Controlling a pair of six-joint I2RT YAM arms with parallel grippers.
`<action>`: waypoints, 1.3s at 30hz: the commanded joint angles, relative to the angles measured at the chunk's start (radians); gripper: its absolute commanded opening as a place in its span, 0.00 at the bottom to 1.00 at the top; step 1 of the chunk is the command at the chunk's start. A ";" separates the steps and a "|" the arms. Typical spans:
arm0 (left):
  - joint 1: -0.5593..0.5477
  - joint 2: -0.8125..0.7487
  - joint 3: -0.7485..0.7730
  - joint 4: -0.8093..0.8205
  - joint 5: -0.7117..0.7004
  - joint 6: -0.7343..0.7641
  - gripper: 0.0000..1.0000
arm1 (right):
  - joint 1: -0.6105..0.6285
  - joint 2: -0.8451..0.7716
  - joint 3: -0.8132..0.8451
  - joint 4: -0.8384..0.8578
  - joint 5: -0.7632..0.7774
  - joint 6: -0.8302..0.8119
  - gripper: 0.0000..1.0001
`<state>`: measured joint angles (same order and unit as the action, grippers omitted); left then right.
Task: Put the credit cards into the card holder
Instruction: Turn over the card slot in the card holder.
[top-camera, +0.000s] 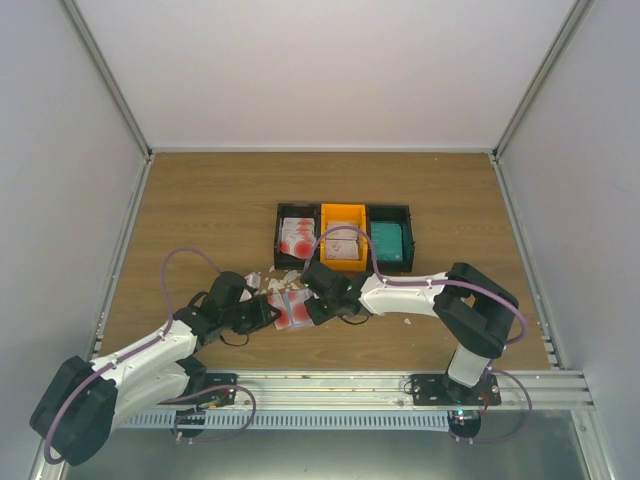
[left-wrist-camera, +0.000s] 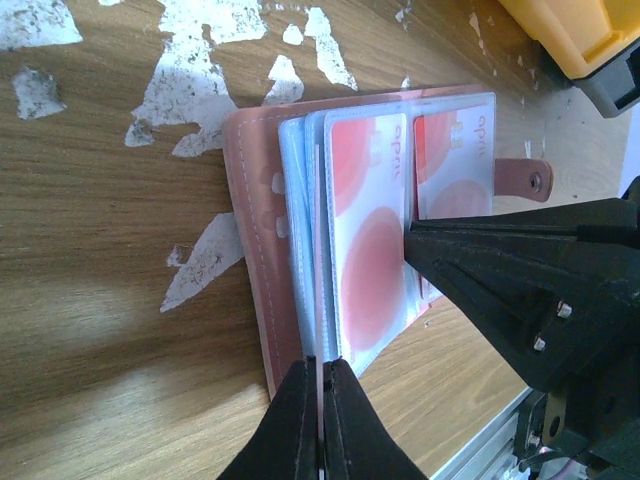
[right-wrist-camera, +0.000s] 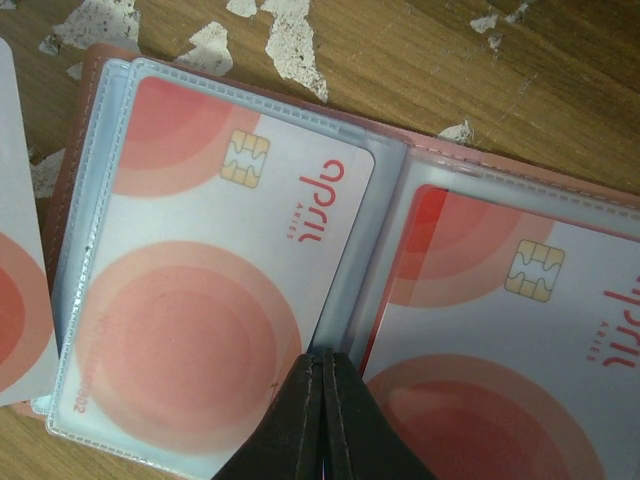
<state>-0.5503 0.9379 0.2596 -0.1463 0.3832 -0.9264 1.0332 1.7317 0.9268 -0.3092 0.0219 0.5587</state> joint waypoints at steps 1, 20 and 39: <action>-0.002 -0.002 -0.003 0.055 0.020 0.002 0.00 | 0.008 0.057 -0.033 -0.036 0.011 0.015 0.02; -0.003 -0.013 0.001 0.073 0.037 0.001 0.00 | 0.008 0.066 -0.034 -0.034 0.009 0.015 0.02; -0.003 0.052 -0.019 0.225 0.116 -0.044 0.00 | 0.008 0.024 -0.042 -0.004 -0.026 0.058 0.07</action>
<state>-0.5503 0.9733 0.2554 -0.0238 0.4641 -0.9550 1.0321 1.7298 0.9195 -0.2897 0.0082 0.5896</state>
